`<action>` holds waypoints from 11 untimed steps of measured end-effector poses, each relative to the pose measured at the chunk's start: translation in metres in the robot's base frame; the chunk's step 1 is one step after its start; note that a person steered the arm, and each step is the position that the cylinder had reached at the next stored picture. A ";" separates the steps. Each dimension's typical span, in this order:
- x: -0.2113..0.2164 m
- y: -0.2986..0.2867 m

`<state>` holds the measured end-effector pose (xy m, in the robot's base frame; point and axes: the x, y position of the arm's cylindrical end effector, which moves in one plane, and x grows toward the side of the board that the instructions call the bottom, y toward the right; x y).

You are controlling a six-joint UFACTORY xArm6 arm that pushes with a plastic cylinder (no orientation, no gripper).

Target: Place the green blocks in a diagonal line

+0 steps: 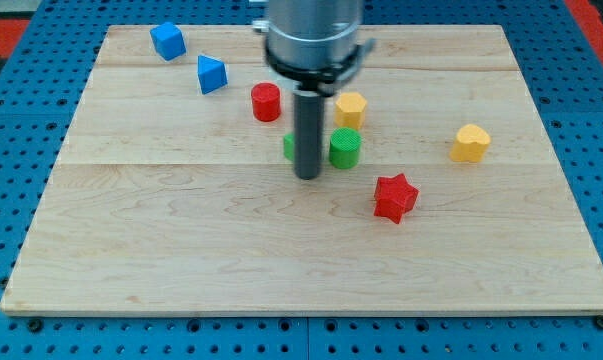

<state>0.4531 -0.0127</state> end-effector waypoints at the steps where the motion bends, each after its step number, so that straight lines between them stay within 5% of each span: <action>1: 0.019 0.028; 4: -0.021 0.112; 6: -0.032 -0.049; 7: -0.031 -0.080; 9: -0.027 -0.014; 11: -0.062 -0.036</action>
